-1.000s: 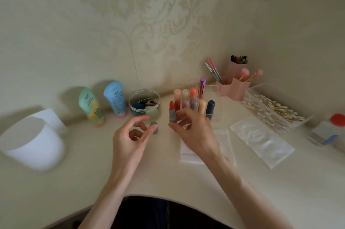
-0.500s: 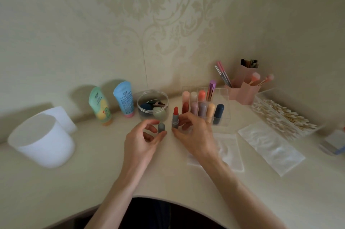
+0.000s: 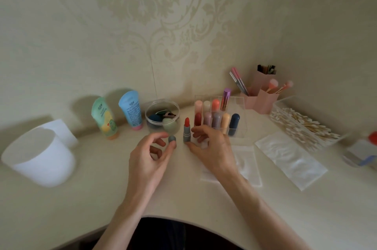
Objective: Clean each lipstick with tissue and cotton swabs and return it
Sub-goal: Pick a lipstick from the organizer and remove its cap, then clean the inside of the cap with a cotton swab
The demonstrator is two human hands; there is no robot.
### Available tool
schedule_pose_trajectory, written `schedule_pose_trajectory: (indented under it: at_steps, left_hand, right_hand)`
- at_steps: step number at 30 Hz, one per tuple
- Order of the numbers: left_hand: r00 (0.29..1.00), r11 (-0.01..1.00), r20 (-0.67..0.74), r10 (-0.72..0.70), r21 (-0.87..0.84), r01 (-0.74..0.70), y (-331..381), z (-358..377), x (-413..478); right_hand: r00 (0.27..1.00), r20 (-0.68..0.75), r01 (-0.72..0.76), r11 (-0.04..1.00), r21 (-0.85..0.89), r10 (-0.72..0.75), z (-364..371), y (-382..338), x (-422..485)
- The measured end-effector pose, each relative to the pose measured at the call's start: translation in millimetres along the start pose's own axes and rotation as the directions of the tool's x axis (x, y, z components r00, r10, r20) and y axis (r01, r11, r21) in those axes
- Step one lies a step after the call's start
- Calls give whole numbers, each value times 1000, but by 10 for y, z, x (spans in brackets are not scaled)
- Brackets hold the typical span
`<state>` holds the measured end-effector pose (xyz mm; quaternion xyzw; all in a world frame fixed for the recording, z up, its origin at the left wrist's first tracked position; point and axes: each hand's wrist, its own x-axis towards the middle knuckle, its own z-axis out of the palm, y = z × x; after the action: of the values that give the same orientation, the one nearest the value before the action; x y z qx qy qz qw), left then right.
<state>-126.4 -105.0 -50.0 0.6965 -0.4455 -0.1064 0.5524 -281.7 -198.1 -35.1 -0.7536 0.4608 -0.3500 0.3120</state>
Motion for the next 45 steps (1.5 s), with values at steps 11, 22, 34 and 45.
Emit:
schedule_pose_trajectory:
  at_steps: [11, 22, 34, 45]
  left_hand:
    - [936, 975, 274, 220, -33, -220, 330, 345, -330]
    - [741, 846, 536, 404, 89, -526, 377, 751, -370]
    - [756, 831, 482, 442, 97, -547, 385, 817, -379]
    - [743, 814, 512, 431, 134, -565, 437, 808, -402]
  right_hand:
    - [997, -48, -66, 997, -37, 64, -442, 149, -132]
    - [893, -447, -179, 949, -259, 46, -1805, 733, -104]
    - [928, -165, -362, 705, -610, 334, -2321, 1289, 613]
    - [931, -105, -342, 738, -582, 348, -2381, 1268, 617]
